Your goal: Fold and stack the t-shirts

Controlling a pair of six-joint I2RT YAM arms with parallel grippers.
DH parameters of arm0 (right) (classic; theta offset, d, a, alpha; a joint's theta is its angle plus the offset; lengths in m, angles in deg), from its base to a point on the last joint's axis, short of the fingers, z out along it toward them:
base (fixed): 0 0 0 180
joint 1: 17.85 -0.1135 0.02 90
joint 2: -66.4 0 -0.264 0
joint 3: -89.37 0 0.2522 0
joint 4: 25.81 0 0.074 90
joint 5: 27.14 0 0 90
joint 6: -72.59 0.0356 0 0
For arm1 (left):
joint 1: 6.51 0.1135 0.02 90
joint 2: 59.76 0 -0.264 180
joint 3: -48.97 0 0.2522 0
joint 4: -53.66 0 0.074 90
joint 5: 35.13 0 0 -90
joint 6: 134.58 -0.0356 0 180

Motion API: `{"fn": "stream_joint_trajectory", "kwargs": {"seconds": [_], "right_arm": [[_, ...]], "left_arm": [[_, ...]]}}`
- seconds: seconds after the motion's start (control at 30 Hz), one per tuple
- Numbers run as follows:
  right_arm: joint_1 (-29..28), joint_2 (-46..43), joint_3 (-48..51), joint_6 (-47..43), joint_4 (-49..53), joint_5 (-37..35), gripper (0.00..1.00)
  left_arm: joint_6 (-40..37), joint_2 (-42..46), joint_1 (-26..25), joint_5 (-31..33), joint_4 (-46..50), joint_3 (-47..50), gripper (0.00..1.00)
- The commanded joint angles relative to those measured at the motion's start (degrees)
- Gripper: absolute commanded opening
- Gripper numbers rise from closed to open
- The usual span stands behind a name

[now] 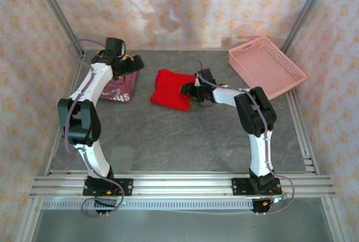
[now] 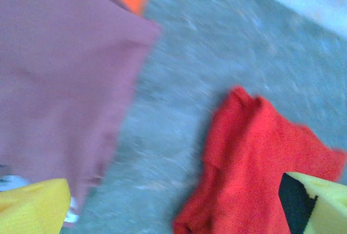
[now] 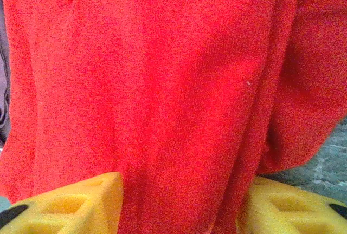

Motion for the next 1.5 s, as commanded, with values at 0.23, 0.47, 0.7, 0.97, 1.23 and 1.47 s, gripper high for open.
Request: {"fn": "stream_joint_trajectory", "kwargs": {"seconds": [0.23, 0.47, 0.7, 0.97, 1.23, 1.47], "right_arm": [[0.7, -6.6, 4.4, -0.7, -2.2, -1.5, 0.65], [1.1, -7.8, 6.5, -1.0, -2.4, -1.6, 0.65], [1.1, -7.3, 7.1, -0.7, -2.7, -1.7, 0.65], [1.3, -6.6, 6.9, -0.5, -2.5, -1.5, 0.65], [2.2, -10.9, 10.4, -1.1, -3.2, -3.6, 0.65], [2.8, -14.1, 12.2, -2.6, -2.3, -4.5, 0.64]], "left_arm": [[-9.2, -11.6, -5.8, -12.7, -1.4, 2.3, 1.00], [-13.2, -22.1, -6.9, -13.3, 3.8, -8.1, 0.83], [-15.4, -26.9, -7.9, -13.0, 7.8, -14.4, 0.56], [-14.5, -26.8, -8.8, -13.9, 6.5, -12.1, 0.03], [-19.1, -17.7, -8.8, -6.6, 3.0, -7.4, 0.00], [-26.6, -15.0, -8.7, 1.8, 8.0, -11.2, 0.00]]}}
